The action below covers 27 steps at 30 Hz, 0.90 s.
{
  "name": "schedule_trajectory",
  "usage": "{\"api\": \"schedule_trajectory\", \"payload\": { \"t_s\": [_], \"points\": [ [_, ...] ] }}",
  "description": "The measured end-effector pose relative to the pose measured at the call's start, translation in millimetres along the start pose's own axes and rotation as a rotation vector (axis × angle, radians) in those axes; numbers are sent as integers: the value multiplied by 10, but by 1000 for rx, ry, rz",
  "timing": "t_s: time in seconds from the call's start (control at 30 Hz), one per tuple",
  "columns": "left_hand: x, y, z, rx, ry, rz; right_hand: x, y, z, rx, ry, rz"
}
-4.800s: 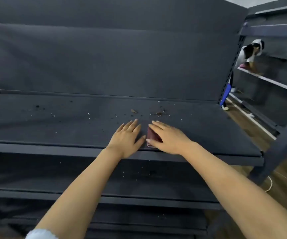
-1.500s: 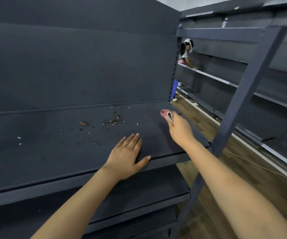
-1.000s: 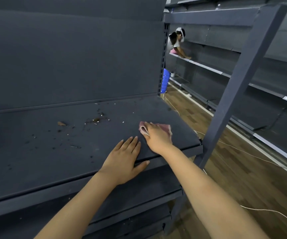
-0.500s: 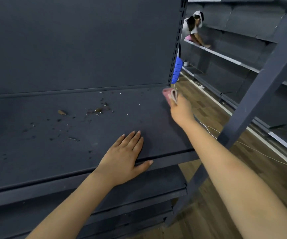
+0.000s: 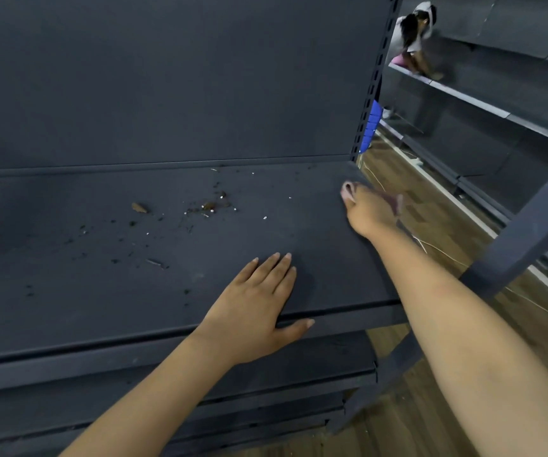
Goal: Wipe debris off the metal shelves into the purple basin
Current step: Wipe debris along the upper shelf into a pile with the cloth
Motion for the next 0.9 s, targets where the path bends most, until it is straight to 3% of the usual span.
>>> {"api": "schedule_trajectory", "payload": {
  "t_s": [0.17,0.27,0.4,0.53,0.63,0.73,0.9],
  "points": [
    [-29,-49,3,-11,-13,7,898,-432,-398,164,418,101],
    [-31,-34,-14,57,-14,-22,1227,-654,-610,237,554,161],
    [66,72,-49,27,10,-91,1161,-701,-542,320,400,397],
    [421,49,-65,87,127,-97,828,-222,-240,88,275,513],
    [556,-46,-44,143,161,-121,529,19,-45,-41,247,293],
    [550,-109,-27,157,167,-132,312,-144,67,38,120,96],
    [562,-130,-20,142,175,-126,595,-467,41,105,153,134]
  ]
}}
Point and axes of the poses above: each hand's wrist, its own z-axis towards the middle knuckle, its own y-axis out of the back of the hand, x = y × z, the point moved 7 cm from there along z, towards the middle knuckle, and after that the axes turned 12 degrees about z, right-handed, at the moved point
